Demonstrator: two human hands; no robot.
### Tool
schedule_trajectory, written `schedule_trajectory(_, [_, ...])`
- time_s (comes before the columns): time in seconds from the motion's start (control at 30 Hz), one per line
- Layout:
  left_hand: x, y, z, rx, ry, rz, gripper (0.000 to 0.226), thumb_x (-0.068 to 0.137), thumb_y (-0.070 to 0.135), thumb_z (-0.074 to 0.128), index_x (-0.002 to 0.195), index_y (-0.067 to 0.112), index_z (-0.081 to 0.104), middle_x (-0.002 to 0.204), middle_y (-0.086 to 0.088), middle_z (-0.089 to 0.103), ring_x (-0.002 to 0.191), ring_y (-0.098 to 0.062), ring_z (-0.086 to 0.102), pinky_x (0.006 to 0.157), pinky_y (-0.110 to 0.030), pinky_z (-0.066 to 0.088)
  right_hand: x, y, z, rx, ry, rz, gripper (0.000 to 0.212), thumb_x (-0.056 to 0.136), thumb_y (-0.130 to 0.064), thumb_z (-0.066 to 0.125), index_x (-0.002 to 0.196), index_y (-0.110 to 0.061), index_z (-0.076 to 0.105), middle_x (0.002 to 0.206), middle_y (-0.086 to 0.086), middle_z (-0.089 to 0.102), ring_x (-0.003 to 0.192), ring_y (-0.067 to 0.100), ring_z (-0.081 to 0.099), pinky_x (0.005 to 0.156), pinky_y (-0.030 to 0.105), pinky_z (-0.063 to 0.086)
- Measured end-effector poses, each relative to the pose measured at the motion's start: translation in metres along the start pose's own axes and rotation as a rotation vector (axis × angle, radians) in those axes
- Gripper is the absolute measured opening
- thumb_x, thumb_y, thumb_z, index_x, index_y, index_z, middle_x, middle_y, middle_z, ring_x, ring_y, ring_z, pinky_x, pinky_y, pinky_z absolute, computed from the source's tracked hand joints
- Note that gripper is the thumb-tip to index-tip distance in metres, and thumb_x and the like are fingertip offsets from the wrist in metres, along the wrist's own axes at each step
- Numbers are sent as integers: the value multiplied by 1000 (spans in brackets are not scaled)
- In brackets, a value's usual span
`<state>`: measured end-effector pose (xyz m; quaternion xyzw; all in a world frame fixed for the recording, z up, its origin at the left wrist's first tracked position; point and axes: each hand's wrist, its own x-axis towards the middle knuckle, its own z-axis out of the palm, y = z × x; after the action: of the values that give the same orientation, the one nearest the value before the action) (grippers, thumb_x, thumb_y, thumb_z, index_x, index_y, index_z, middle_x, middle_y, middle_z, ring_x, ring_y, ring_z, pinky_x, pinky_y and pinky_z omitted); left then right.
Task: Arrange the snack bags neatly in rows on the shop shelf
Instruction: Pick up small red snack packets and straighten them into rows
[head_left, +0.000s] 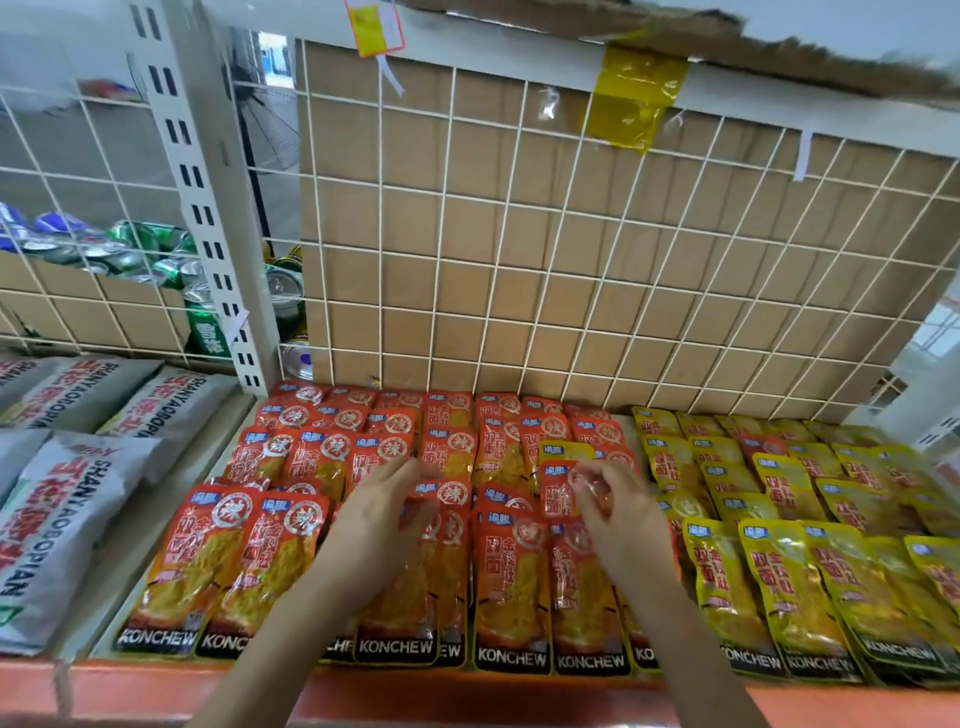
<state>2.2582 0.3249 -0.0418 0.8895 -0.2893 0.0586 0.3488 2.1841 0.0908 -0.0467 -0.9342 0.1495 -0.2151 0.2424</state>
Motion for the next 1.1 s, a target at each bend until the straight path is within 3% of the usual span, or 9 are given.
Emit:
schedule_trajectory(0.1, [8,21,13,-1,-78,53,26,91,23,55,117,22,56,118,9,54,101,-8,51,90,-23,43,18,13,-12,-32,2,43,25,91,-20,57,115,-14,61,114,3,63,97,18,60,74,22,43])
schedule_trajectory(0.2, [18,44,31,78,-205,121,35,95,33,47,130,27,46,133,11,46,123,-9,40,103,-23,29,39,19,-20,-103,-99,95,28,94,-19,50,120,-17,58,114,8,63,99,25,60,77,29,46])
schedule_trajectory(0.37, [29,74,60,201,-432,151,53,97,46,34,145,30,22,153,10,20,141,-12,16,116,-32,9,62,23,-13,-214,-285,73,30,96,-24,44,124,-21,56,124,4,59,110,22,57,91,33,45])
schedule_trajectory(0.5, [27,70,78,301,-426,201,62,94,56,30,148,34,9,157,9,3,144,-12,5,116,-33,0,73,28,-5,-219,-319,75,30,92,-30,52,118,-16,59,121,4,58,109,22,56,88,32,44])
schedule_trajectory(0.7, [25,64,84,313,-364,239,63,93,58,27,148,35,5,157,11,-1,144,-9,2,115,-30,-4,85,29,-4,-126,-336,144,19,84,-27,63,99,-14,61,103,5,63,97,23,59,77,29,44])
schedule_trajectory(0.9, [26,62,87,310,-361,245,65,92,58,29,147,37,0,157,11,-6,144,-10,2,116,-30,-4,93,21,-9,32,-143,237,10,89,-22,56,97,-16,58,92,8,64,86,26,59,66,27,39])
schedule_trajectory(1.1, [26,62,85,303,-353,254,64,93,57,30,147,37,3,157,11,-3,144,-11,6,116,-29,-2,95,18,-17,91,11,217,19,91,-20,55,104,-7,58,98,15,66,94,33,60,73,35,46])
